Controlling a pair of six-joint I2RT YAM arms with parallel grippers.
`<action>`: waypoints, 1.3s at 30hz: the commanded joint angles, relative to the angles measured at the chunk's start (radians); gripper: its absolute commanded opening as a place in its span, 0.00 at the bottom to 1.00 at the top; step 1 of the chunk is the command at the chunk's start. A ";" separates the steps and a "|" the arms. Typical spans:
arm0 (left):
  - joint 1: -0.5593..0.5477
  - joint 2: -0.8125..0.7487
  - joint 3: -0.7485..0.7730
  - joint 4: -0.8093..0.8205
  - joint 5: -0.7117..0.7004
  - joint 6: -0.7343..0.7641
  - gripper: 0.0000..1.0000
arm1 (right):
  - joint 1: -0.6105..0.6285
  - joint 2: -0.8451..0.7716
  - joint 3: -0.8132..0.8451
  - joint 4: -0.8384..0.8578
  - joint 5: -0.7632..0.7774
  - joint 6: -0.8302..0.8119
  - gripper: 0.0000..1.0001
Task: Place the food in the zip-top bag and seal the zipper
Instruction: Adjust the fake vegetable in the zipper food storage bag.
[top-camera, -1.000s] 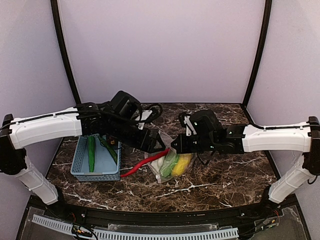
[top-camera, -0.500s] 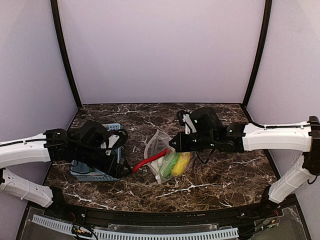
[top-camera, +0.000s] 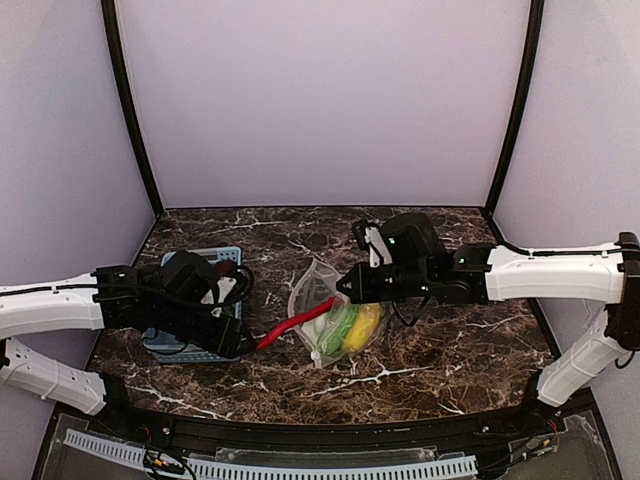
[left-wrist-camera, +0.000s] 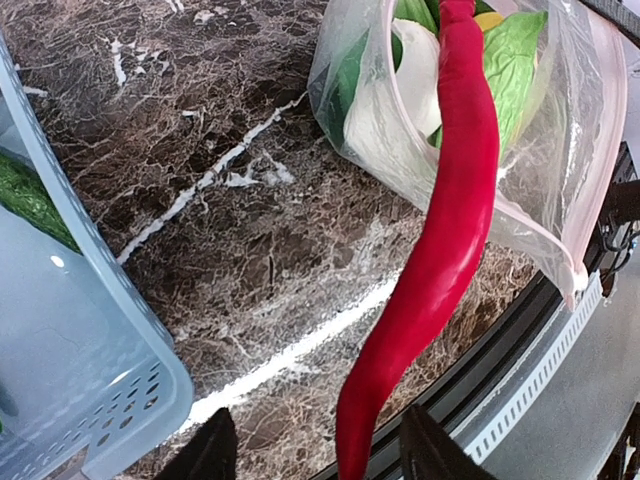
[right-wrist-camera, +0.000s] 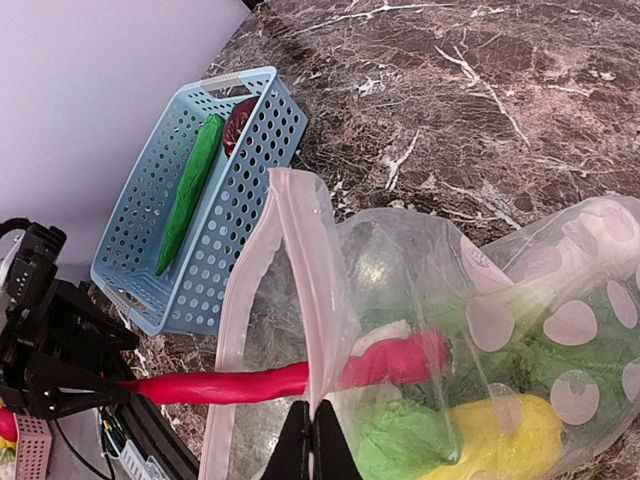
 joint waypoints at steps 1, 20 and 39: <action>-0.002 0.039 -0.017 0.032 0.046 -0.013 0.50 | -0.004 -0.012 0.018 0.016 -0.004 -0.013 0.00; -0.002 -0.025 -0.069 0.048 0.064 -0.072 0.20 | -0.004 0.001 0.036 0.015 -0.012 -0.020 0.00; -0.002 0.059 0.164 0.050 0.035 -0.001 0.01 | 0.033 0.006 0.155 -0.061 -0.051 -0.174 0.00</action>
